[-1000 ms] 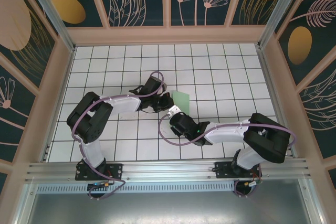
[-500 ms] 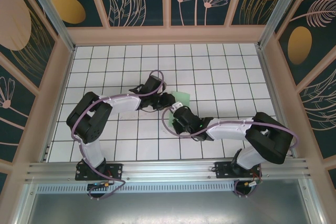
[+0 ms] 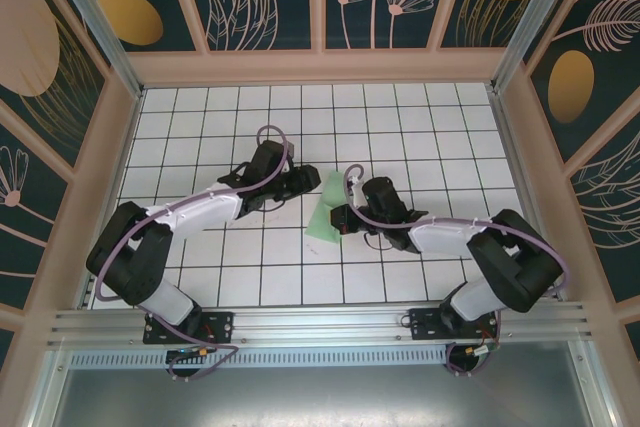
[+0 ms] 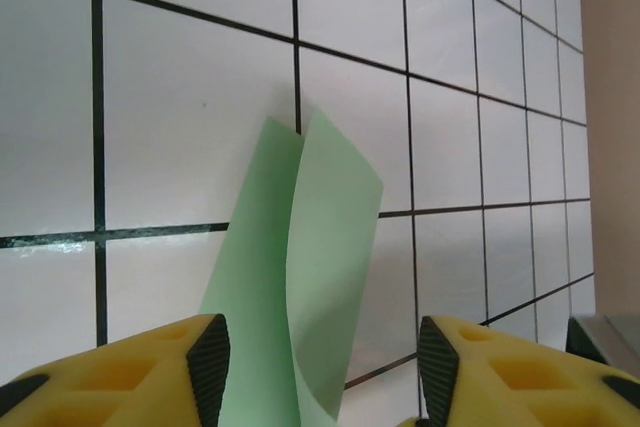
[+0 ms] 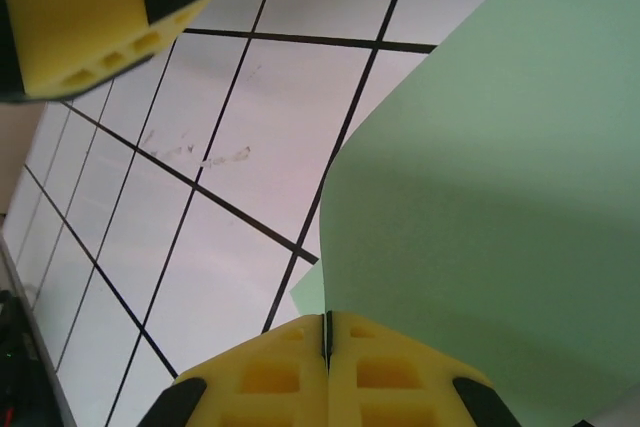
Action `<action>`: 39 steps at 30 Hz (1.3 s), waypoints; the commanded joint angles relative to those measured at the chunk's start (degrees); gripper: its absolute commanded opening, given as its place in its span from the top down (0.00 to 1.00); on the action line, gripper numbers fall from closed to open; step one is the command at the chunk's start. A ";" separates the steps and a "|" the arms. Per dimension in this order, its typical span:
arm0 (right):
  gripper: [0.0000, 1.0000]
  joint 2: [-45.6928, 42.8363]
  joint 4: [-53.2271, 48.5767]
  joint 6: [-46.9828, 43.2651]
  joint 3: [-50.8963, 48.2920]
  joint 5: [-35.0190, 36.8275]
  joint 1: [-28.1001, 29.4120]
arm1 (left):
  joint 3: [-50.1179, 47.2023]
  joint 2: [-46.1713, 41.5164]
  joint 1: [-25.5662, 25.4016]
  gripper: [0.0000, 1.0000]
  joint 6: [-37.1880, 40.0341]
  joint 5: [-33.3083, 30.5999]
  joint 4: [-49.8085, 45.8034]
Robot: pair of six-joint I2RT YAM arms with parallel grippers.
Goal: Fold a paper plane with a square sheet of paper (pick it up from the middle)
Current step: Fold the triangle a second time at the center of the table.
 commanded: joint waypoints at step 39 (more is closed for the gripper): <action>0.95 7.55 11.44 11.76 -3.63 -16.13 -11.22 | -6.12 13.97 -6.43 0.97 0.55 7.55 4.61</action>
